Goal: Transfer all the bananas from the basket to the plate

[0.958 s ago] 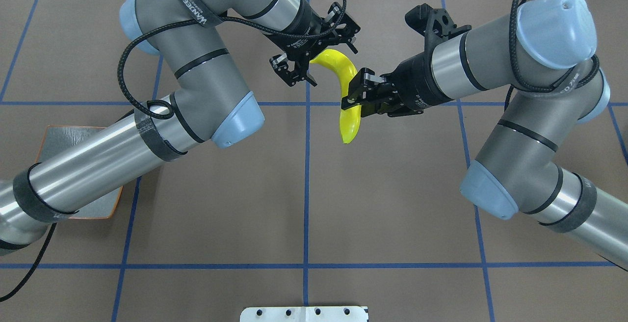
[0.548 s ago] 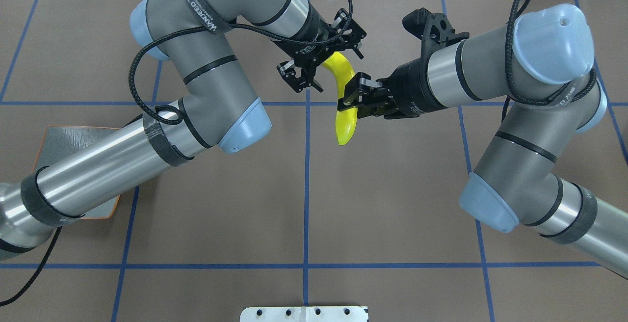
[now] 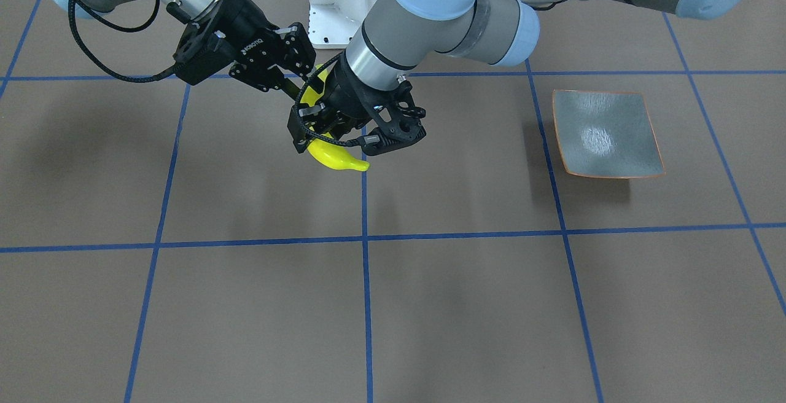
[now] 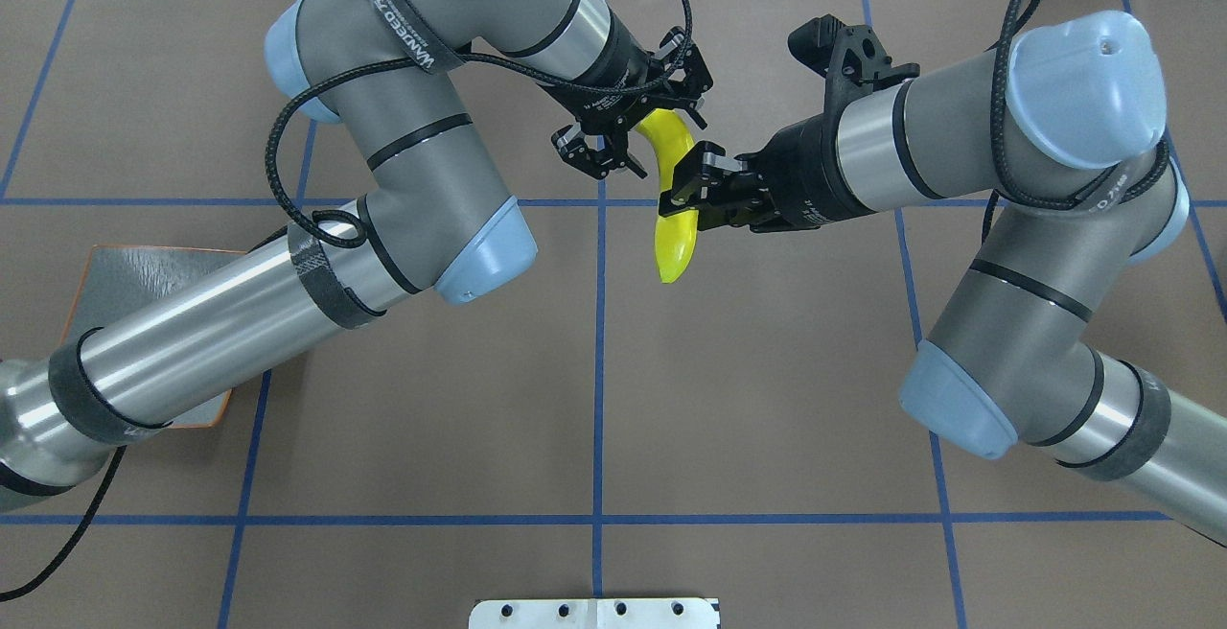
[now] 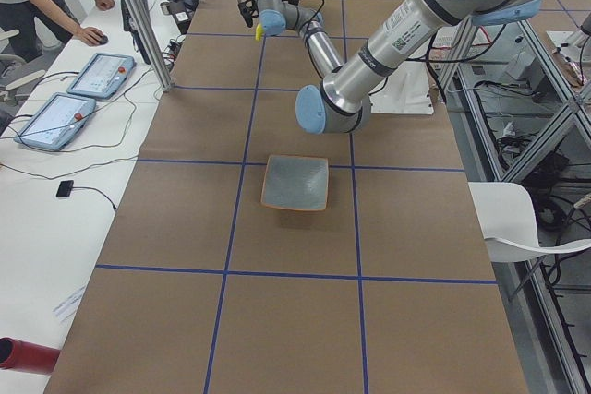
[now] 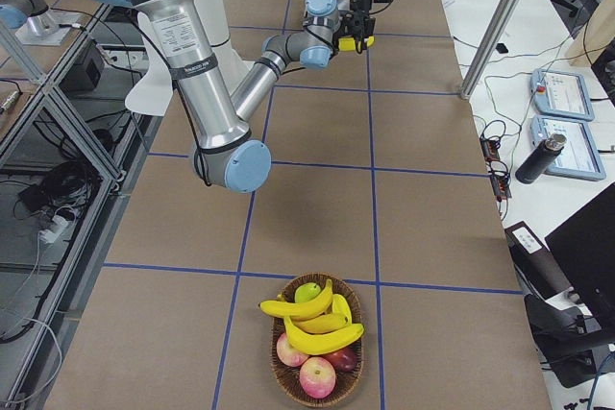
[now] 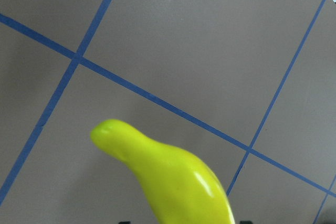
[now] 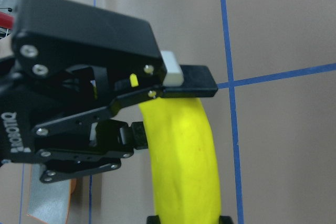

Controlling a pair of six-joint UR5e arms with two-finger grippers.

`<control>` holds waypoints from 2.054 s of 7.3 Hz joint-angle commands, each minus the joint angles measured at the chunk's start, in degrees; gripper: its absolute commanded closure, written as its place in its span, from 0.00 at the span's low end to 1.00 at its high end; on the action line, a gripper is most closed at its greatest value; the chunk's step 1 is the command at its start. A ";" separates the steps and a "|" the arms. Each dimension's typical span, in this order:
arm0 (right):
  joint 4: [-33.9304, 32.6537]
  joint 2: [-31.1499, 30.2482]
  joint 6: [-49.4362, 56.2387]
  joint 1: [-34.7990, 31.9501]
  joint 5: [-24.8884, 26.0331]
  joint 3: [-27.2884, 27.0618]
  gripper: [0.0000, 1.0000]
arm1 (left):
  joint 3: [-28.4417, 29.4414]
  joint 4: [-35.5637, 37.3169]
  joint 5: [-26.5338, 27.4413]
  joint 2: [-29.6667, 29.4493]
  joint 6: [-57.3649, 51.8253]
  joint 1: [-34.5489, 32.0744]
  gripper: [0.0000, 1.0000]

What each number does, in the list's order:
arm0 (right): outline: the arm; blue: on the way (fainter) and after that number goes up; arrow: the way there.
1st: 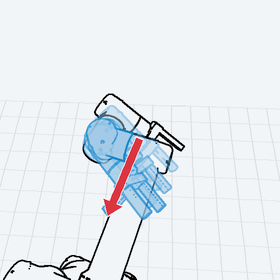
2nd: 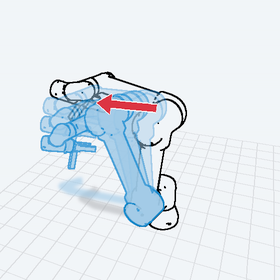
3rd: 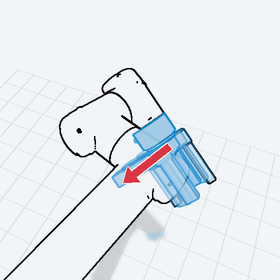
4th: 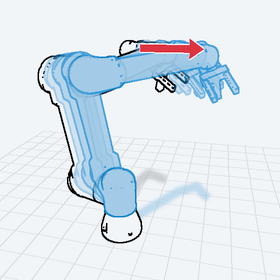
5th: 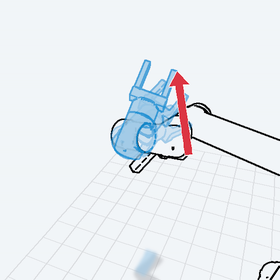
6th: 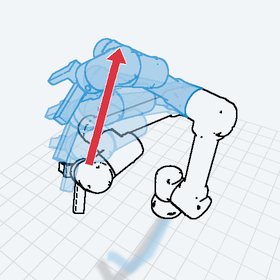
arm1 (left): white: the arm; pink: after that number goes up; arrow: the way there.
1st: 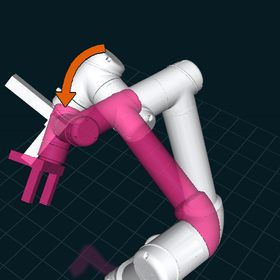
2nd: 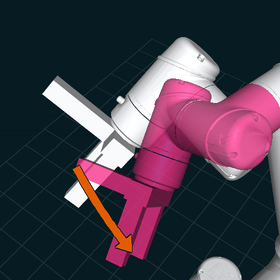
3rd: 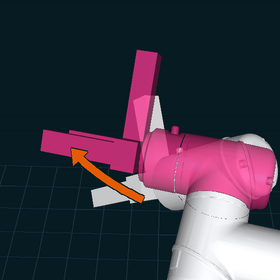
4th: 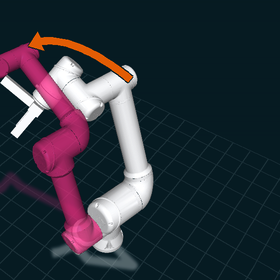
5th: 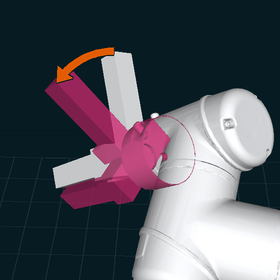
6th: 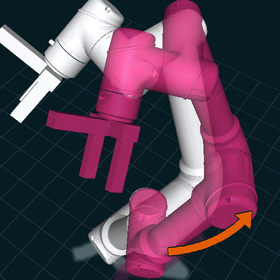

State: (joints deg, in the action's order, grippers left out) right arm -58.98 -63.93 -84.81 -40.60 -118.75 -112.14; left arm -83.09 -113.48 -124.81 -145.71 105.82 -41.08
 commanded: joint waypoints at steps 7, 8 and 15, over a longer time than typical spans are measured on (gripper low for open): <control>0.53 -7.57 0.70 -1.76 -2.09 -7.36 0.00 | -0.66 0.01 -0.08 0.51 -0.60 -0.23 1.00; 0.62 -10.66 0.79 -2.64 -2.10 -8.87 0.00 | -3.36 0.27 -0.17 3.65 -1.39 -0.66 1.00; 0.62 -21.94 10.53 -13.09 -0.17 -1.86 0.00 | -27.39 0.89 -1.50 50.82 -32.69 -15.16 1.00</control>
State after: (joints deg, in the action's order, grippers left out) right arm -58.36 -85.59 -75.68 -52.17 -119.17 -115.45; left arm -109.49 -112.56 -127.23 -103.42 83.74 -54.36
